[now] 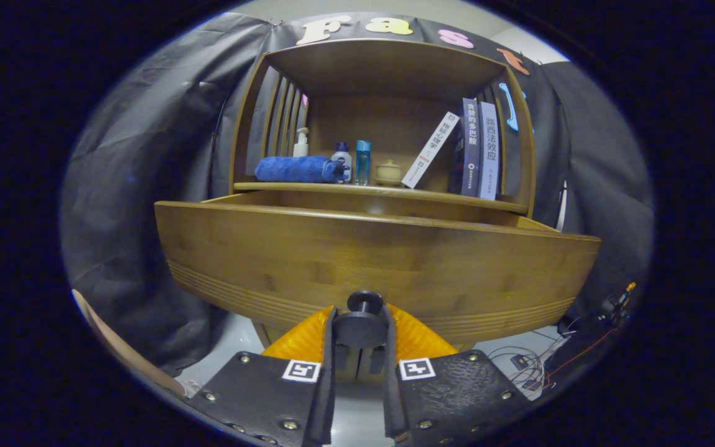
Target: Pull open the drawer, take out the items inside it, and place them on the countertop above the cabinet.
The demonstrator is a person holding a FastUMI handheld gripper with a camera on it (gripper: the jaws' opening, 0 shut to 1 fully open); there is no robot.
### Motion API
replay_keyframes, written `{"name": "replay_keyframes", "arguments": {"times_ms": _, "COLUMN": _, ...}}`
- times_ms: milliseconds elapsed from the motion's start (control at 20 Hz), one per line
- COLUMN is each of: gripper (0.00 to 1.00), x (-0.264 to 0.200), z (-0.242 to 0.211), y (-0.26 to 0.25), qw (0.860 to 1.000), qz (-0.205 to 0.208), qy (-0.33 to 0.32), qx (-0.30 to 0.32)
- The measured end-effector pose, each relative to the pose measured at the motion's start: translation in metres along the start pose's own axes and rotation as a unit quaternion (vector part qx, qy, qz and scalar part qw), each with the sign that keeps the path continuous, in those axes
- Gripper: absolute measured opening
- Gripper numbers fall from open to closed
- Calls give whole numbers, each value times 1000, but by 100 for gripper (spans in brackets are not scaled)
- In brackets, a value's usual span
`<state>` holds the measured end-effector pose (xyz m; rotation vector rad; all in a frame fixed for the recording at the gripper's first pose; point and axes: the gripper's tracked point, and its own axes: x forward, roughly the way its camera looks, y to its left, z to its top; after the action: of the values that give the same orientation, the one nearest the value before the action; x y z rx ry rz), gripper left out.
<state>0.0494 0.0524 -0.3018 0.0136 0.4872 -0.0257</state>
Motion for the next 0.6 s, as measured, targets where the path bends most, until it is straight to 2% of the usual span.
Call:
{"name": "replay_keyframes", "arguments": {"times_ms": 300, "gripper": 32, "x": -6, "z": -1, "y": 0, "qw": 1000, "qz": 0, "qy": 9, "qx": 18}}
{"name": "replay_keyframes", "arguments": {"times_ms": 600, "gripper": 32, "x": -8, "z": -2, "y": 0, "qw": 1000, "qz": -5, "qy": 9, "qx": 7}}
